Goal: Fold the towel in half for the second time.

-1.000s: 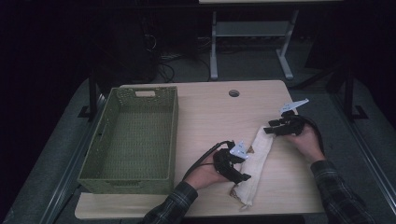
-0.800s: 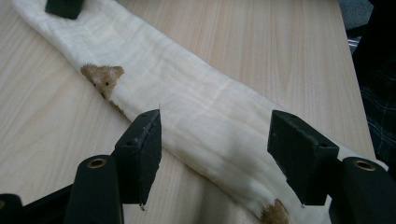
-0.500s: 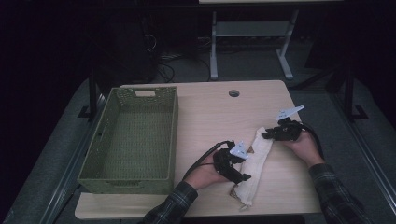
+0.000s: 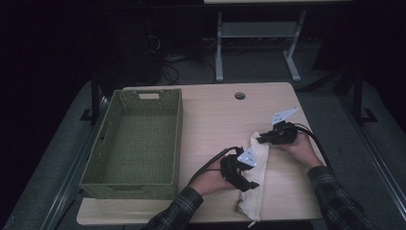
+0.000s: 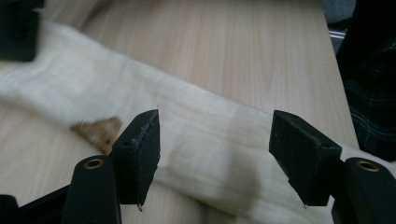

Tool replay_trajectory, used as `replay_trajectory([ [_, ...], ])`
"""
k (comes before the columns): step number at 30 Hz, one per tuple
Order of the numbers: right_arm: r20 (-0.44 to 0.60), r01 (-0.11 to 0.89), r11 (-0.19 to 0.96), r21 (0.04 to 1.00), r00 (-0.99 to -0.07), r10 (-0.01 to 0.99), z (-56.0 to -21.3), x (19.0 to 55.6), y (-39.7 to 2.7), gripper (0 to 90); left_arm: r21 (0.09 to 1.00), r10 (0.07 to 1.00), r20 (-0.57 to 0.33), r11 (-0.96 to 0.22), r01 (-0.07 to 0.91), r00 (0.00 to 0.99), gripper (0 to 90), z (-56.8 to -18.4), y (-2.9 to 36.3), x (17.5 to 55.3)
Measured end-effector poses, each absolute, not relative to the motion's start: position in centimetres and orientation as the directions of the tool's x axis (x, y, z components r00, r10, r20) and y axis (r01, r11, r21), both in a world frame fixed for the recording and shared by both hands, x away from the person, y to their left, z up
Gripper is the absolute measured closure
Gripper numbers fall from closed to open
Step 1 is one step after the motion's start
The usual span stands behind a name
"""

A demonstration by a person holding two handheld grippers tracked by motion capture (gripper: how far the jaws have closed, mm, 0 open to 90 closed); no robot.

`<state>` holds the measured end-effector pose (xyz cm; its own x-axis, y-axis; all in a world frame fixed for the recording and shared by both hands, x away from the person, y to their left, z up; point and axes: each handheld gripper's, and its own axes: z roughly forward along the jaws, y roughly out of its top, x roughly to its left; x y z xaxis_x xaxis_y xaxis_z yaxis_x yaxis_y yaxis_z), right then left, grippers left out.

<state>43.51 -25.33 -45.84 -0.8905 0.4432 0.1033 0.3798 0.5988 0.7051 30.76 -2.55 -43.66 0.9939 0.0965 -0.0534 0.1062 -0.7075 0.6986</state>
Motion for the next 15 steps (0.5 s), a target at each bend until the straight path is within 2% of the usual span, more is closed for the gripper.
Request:
replay_trajectory([
  [8,0.083,0.334,0.632,0.699,-0.916,0.392,-45.0,44.7,-22.5,81.9,0.657,0.024,-0.056,-0.752,0.054,0.998,28.9,-44.5,-2.9,30.1],
  [15,0.098,0.337,0.629,0.701,-0.919,0.383,-45.1,44.8,-21.7,81.9,0.606,0.006,-0.028,-0.795,0.022,1.000,26.7,-46.0,-3.4,30.1],
])
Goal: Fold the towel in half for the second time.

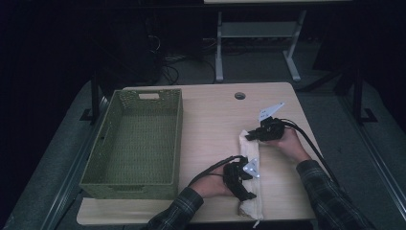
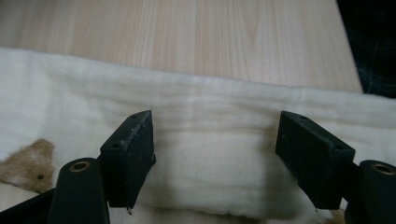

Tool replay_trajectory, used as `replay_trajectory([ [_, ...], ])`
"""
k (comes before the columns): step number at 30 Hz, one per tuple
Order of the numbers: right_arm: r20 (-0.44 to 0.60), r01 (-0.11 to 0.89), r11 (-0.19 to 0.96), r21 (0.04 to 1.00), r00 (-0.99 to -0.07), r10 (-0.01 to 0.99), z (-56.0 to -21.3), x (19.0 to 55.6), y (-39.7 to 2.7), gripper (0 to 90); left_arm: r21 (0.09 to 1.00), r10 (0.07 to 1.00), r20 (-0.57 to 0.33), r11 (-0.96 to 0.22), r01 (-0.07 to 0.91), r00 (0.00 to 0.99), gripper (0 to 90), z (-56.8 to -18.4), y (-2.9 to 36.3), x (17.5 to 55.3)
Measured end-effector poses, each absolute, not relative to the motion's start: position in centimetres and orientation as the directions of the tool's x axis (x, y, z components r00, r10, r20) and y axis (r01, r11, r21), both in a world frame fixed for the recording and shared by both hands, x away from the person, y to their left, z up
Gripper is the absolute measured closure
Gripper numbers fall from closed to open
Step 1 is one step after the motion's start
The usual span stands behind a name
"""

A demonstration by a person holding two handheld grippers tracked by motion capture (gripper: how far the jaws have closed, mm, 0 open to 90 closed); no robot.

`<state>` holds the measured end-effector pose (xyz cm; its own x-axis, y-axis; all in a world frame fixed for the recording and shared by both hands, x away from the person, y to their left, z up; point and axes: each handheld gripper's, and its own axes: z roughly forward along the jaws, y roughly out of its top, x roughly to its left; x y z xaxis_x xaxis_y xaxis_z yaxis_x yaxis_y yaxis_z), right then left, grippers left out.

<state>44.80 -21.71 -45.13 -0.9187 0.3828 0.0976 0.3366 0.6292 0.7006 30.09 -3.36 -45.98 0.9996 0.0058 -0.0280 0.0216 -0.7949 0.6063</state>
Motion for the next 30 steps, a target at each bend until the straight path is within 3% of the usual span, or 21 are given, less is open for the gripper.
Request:
replay_trajectory([
  [6,0.095,0.336,0.632,0.698,-0.919,0.383,-45.2,44.8,-21.7,81.8,0.615,0.029,-0.013,-0.788,0.031,0.999,37.4,-46.0,-3.2,30.3],
  [11,0.091,0.325,0.634,0.701,-0.923,0.373,-45.3,44.6,-21.6,81.8,0.639,0.074,-0.016,-0.767,0.067,0.997,68.5,-46.0,-2.9,31.0],
  [15,0.097,0.328,0.632,0.702,-0.923,0.371,-45.4,44.6,-21.5,81.8,0.642,0.088,-0.035,-0.761,0.090,0.996,79.2,-46.0,-2.8,31.4],
  [24,0.098,0.312,0.626,0.714,-0.931,0.352,-45.0,44.3,-21.6,81.9,0.622,0.108,-0.072,-0.772,0.129,0.992,81.5,-45.4,-2.8,31.7],
  [30,0.120,0.321,0.613,0.722,-0.931,0.345,-44.3,44.1,-21.9,81.9,0.660,0.134,-0.100,-0.733,0.166,0.986,81.7,-43.9,-2.3,32.0],
])
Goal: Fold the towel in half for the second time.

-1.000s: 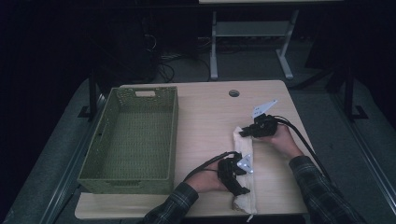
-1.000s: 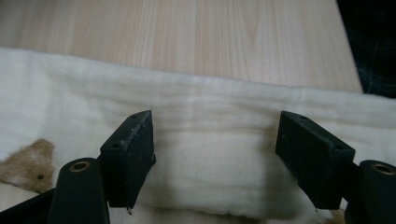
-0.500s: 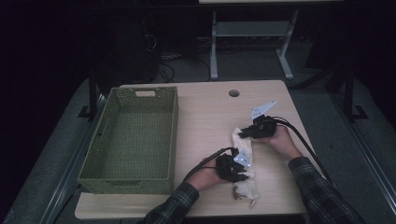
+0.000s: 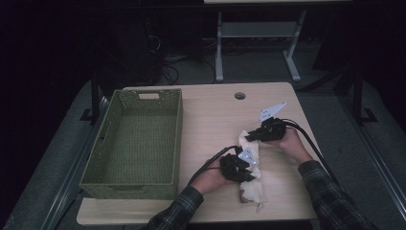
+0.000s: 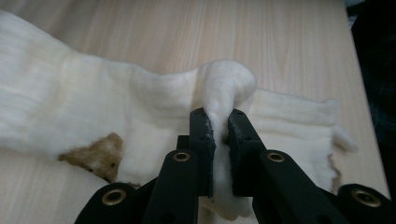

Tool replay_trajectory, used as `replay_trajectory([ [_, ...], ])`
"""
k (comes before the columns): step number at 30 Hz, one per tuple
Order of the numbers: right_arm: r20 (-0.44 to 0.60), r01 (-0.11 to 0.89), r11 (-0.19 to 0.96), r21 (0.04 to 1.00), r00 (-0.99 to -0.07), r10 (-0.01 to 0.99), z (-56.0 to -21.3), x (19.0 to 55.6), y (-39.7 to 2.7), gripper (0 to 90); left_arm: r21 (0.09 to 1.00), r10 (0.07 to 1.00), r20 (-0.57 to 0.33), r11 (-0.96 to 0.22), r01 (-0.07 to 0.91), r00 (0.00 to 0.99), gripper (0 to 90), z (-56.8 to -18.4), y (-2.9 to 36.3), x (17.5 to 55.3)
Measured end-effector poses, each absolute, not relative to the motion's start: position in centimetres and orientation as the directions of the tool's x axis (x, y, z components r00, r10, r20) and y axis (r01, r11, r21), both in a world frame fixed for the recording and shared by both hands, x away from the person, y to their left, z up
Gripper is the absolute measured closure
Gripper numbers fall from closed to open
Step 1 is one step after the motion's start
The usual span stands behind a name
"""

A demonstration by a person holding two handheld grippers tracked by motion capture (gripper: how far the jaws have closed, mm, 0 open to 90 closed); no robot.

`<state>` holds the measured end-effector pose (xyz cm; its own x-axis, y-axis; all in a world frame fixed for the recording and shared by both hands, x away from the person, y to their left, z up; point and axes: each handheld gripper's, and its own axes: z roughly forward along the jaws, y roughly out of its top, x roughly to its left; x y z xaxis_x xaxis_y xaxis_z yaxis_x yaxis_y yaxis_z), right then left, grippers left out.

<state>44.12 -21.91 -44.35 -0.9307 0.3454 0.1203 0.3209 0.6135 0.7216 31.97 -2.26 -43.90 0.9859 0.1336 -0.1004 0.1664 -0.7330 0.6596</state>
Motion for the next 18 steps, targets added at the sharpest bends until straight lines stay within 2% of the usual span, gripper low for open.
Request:
replay_trajectory([
  [18,0.149,0.330,0.595,0.733,-0.931,0.333,-42.8,44.5,-22.8,81.9,0.709,0.161,-0.135,-0.673,0.209,0.978,81.8,-40.6,-1.0,32.4],
])
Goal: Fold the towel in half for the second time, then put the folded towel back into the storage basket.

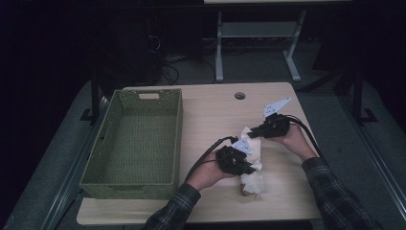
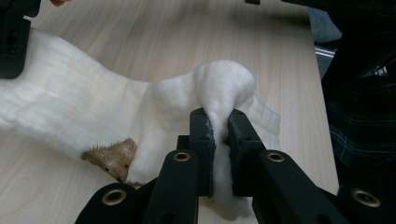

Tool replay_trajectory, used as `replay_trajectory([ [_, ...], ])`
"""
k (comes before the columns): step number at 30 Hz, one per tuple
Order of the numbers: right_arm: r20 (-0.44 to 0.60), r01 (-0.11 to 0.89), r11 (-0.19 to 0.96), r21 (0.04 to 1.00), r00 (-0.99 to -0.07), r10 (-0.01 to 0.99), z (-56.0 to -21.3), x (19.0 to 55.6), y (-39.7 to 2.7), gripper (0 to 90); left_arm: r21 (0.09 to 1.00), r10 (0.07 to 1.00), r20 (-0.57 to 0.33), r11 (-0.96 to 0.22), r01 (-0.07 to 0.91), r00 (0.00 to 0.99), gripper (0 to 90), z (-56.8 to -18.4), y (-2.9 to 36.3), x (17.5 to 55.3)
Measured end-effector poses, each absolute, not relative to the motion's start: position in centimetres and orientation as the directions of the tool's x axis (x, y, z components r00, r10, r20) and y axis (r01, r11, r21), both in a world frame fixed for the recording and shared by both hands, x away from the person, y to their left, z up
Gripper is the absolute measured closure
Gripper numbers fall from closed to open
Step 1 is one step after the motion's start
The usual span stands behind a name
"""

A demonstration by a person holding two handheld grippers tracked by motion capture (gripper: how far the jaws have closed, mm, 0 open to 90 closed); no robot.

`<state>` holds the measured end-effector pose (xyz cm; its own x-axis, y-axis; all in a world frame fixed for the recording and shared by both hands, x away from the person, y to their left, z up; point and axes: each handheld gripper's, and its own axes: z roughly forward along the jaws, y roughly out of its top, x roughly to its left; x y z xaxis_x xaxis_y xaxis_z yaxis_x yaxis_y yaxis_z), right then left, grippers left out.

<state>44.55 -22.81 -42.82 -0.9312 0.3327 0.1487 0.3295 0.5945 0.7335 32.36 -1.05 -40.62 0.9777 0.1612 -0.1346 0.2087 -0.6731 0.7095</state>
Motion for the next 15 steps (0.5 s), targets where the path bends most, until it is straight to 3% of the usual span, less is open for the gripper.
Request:
replay_trajectory([
  [15,0.134,0.302,0.584,0.754,-0.940,0.313,-40.3,44.8,-22.6,81.9,0.735,0.217,-0.114,-0.638,0.229,0.970,81.7,-36.7,0.5,32.3],
])
